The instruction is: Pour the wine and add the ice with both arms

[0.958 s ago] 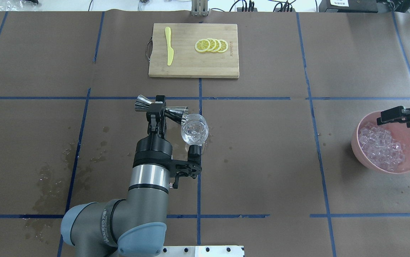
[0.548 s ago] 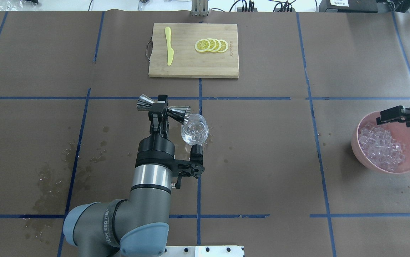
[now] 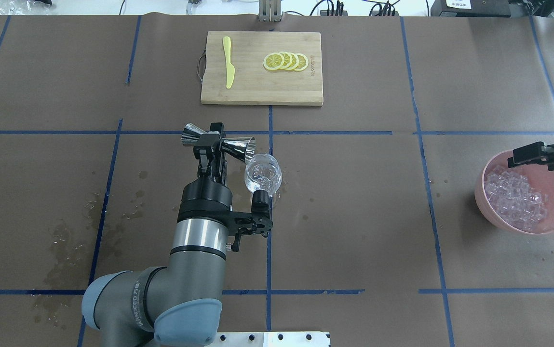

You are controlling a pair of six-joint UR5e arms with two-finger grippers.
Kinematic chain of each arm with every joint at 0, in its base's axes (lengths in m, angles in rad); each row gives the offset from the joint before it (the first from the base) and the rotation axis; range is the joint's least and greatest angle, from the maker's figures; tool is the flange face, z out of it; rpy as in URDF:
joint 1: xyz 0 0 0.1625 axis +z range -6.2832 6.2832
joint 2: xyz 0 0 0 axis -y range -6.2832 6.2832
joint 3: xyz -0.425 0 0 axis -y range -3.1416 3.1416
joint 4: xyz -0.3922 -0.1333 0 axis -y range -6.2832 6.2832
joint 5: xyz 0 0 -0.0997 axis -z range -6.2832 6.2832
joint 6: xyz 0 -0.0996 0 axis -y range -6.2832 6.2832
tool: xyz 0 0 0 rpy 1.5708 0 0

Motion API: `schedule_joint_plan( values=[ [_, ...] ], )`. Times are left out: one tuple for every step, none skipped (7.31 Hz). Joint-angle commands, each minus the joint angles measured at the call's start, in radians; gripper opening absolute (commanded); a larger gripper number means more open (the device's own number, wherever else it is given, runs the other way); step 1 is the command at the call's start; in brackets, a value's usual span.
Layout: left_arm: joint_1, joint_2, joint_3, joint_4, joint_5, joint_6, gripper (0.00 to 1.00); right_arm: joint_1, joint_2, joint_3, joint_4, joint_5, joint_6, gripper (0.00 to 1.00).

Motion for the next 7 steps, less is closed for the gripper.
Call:
schedule_joint_plan(
  values=[
    [-0.006,0.019,-0.005,-0.051,0.0,0.0,0.0,0.0,0.003,0.0,0.0,-0.002,0.0,1.0],
    [-0.006,0.081,-0.011,-0.13,-0.002,-0.001,0.0,-0.002,0.003,0.0,0.0,-0.002,0.0,1.0],
    [-0.01,0.142,-0.011,-0.25,-0.002,0.0,0.0,-0.002,0.003,0.0,0.0,-0.003,0.0,1.0],
    [-0.013,0.176,-0.013,-0.309,-0.002,0.0,0.0,-0.003,0.003,-0.001,-0.001,-0.005,0.0,1.0],
    [-0.013,0.198,-0.014,-0.346,-0.002,0.0,0.0,-0.005,0.003,-0.001,-0.001,-0.006,0.0,1.0],
    [-0.015,0.23,-0.014,-0.426,-0.002,0.0,0.0,-0.005,0.003,-0.001,-0.001,-0.006,0.0,1.0],
    [-0.013,0.255,-0.014,-0.497,-0.002,-0.001,0.0,-0.005,0.003,-0.001,-0.001,-0.006,0.0,1.0]
  ],
)
